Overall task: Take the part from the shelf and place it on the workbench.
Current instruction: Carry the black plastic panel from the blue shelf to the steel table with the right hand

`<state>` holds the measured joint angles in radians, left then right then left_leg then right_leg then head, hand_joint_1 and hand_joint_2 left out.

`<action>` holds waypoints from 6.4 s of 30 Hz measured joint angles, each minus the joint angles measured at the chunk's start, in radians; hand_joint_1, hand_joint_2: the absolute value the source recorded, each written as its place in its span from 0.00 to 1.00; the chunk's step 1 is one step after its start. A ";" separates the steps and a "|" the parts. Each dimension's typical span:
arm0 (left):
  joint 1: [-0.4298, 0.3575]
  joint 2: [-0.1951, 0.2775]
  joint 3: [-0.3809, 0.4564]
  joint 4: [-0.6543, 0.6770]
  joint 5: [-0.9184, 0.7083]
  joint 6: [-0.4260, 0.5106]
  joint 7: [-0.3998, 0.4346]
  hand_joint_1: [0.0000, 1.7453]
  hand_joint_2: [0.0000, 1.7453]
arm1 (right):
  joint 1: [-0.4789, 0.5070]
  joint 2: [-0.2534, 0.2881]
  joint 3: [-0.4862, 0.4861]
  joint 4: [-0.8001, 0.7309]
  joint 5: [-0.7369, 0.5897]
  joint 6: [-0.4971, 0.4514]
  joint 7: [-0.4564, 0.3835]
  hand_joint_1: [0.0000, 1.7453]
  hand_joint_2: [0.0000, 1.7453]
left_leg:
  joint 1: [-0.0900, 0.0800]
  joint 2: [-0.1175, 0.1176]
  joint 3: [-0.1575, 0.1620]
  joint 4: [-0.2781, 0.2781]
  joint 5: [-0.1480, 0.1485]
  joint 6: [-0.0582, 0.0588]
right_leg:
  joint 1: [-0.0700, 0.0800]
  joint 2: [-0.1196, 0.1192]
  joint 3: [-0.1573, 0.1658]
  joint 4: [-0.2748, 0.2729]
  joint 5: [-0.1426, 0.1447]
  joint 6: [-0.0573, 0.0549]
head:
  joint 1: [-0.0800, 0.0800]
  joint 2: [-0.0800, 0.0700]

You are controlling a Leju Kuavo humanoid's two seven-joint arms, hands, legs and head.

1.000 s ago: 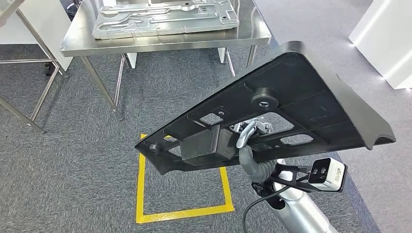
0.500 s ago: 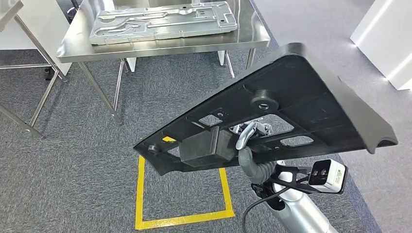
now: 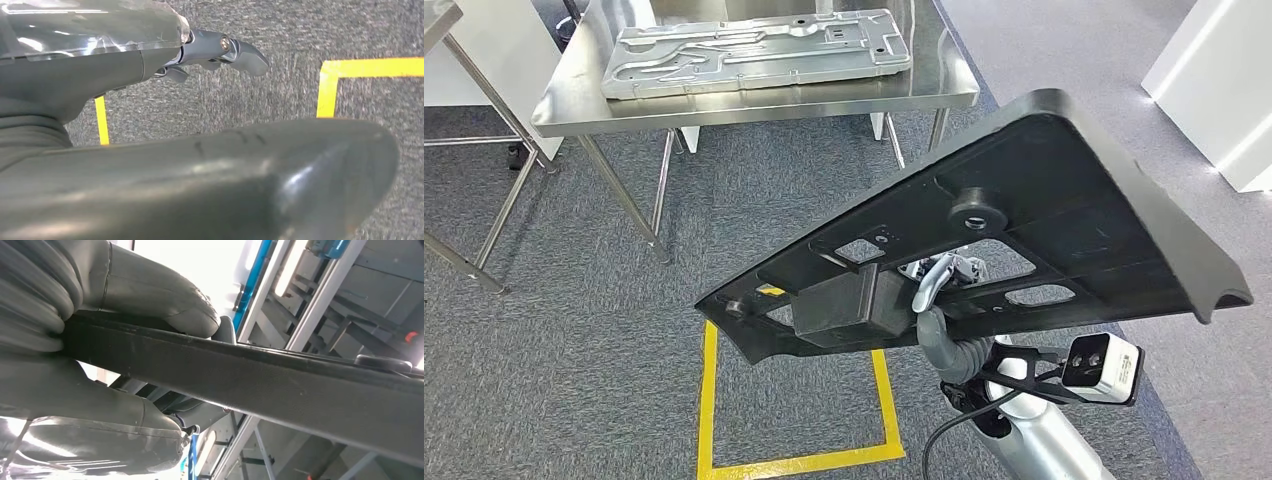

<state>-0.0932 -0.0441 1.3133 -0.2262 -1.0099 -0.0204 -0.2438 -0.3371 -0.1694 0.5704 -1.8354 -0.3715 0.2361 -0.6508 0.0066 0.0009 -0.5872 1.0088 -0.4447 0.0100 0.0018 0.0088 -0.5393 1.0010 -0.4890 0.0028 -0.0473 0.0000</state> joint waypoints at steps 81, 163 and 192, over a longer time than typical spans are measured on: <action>0.003 -0.016 -0.001 0.000 0.018 0.003 -0.016 0.00 0.00 | 0.033 0.040 -0.019 0.000 0.055 0.037 0.001 1.00 1.00 | 0.004 -0.008 -0.026 0.183 -0.150 -0.023 | -0.013 -0.007 -0.041 -0.002 0.039 -0.022 | 0.000 0.000; 0.013 -0.009 -0.005 0.000 -0.013 -0.028 -0.035 0.00 0.00 | 0.254 0.106 -0.184 -0.213 0.242 0.144 -0.005 1.00 1.00 | 0.004 -0.009 0.042 0.003 -0.029 0.023 | -0.010 -0.004 -0.127 0.179 -0.007 0.021 | 0.000 0.000; 0.008 -0.014 -0.003 0.000 0.001 -0.020 -0.029 0.00 0.00 | 0.281 0.118 -0.196 -0.193 0.248 0.162 -0.005 1.00 1.00 | 0.005 -0.008 0.038 -0.003 -0.020 0.021 | -0.011 -0.004 -0.145 0.259 -0.077 0.026 | 0.001 0.000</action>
<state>-0.0855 -0.0586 1.3103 -0.2258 -1.0092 -0.0408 -0.2724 -0.0556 -0.0518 0.3747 -2.0287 -0.1239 0.3980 -0.6558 0.0113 -0.0066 -0.5493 1.0062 -0.4649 0.0313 -0.0088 0.0048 -0.6843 1.2600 -0.5657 0.0285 -0.0465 0.0000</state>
